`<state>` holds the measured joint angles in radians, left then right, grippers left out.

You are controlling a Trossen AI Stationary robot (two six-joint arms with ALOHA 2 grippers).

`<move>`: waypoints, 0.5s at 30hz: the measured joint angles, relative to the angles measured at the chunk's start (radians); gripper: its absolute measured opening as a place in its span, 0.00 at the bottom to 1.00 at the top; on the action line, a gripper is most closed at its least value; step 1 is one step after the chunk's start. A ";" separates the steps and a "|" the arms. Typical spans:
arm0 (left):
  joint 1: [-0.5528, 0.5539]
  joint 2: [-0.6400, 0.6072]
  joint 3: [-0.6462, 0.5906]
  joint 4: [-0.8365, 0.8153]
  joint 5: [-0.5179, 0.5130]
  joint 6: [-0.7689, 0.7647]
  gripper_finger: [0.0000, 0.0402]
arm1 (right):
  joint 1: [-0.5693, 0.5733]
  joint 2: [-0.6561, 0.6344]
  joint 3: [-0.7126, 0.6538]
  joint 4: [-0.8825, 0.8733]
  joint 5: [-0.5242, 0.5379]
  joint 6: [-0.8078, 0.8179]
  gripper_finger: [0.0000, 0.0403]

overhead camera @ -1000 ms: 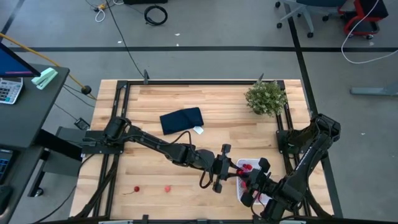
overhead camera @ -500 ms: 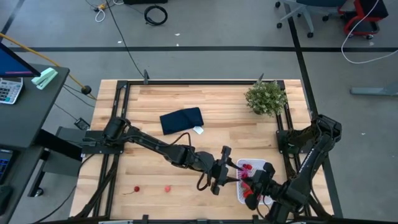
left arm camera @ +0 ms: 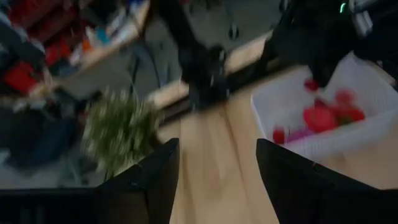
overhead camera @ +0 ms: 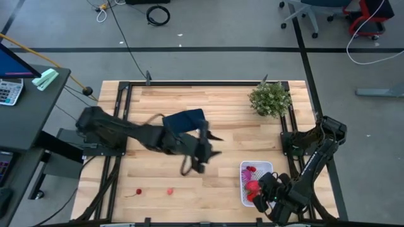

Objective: Pick and placing Produce into tupperware
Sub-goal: Put the cherry into the white bin

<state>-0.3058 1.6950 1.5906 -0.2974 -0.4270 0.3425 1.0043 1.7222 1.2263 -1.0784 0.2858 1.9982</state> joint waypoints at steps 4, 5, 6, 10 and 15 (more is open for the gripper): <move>0.020 -0.121 0.000 -0.233 -0.005 -0.132 0.54 | -0.022 0.000 0.000 0.010 -0.007 -0.047 0.07; 0.024 -0.152 0.000 -0.292 -0.004 -0.171 0.54 | -0.033 0.000 0.000 0.010 -0.016 -0.061 0.09; 0.024 -0.181 0.000 -0.355 -0.005 -0.213 0.54 | -0.043 0.000 0.000 0.010 -0.031 -0.076 0.11; 0.027 -0.276 0.000 -0.562 -0.003 -0.390 0.55 | -0.090 0.000 0.000 0.017 -0.044 -0.168 0.20; 0.008 -0.342 0.000 -0.847 0.107 -0.642 0.54 | -0.152 0.000 0.000 0.020 -0.043 -0.249 0.29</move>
<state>-0.2978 1.3535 1.5906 -1.1442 -0.3196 -0.2991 0.8524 1.7222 1.2266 -1.0586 0.2431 1.7488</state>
